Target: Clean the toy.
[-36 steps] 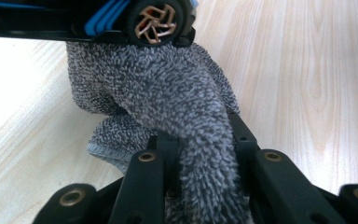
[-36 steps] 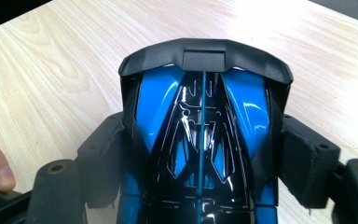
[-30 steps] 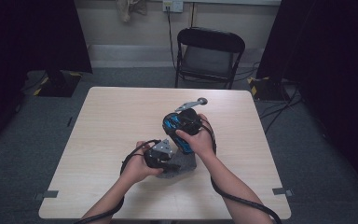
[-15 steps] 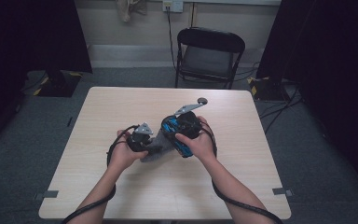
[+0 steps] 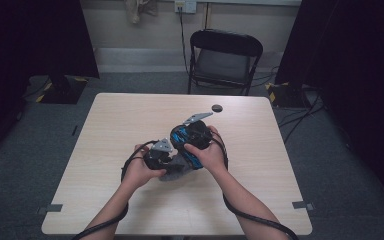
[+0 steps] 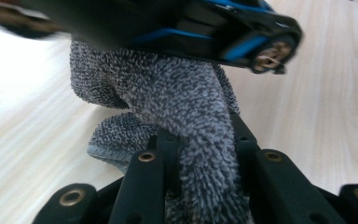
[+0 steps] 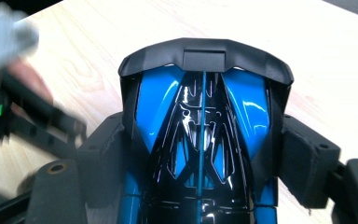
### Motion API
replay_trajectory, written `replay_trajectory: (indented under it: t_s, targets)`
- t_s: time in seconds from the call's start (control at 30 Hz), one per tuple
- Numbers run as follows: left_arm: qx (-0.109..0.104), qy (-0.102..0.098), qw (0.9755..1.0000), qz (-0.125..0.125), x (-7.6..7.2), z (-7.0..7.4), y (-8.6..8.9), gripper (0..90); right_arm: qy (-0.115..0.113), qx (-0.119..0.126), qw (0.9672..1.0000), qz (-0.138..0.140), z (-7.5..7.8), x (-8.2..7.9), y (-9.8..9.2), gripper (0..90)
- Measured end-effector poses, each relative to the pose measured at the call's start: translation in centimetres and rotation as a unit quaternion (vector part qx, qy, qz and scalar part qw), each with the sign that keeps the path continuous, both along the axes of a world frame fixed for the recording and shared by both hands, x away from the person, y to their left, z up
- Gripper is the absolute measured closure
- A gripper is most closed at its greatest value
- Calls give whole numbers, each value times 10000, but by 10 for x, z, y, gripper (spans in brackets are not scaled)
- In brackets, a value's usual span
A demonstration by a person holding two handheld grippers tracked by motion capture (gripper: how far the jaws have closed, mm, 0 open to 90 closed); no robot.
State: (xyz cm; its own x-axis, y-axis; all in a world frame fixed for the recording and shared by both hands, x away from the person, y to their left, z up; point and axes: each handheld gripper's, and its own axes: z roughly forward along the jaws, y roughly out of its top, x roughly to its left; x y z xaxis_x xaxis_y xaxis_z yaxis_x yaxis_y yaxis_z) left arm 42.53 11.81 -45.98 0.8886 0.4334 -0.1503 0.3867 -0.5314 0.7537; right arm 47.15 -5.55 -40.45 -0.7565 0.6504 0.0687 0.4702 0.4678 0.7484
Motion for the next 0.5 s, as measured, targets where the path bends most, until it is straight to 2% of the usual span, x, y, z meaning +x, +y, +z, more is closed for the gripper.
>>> replay_trajectory:
  t_s: [0.1, 0.23, 0.27, 0.37, 0.47, 0.5]
  targets:
    - [77, -29, 9997, -250, -8, -2, -14, 726, -8, -19, 10000, -28, 1, 2, -1, 257]
    - [106, -16, 9992, -396, -11, -3, -20, 726, 6, -8, 10000, -77, 2, 6, -2, 257]
    - [106, -4, 9986, -520, -14, -5, -23, 726, 16, 3, 10000, -91, 2, 7, -2, 257]
    - [150, 15, 9978, -641, -17, -7, -25, 726, 23, -2, 9999, -129, 2, 9, -4, 257]
    - [214, 78, 9975, -676, -19, -8, -25, 726, 47, -5, 9999, -165, 2, 12, -8, 257]
    - [167, 103, 9979, -619, -19, -9, -22, 725, 45, -36, 9998, -206, 3, 14, -12, 257]
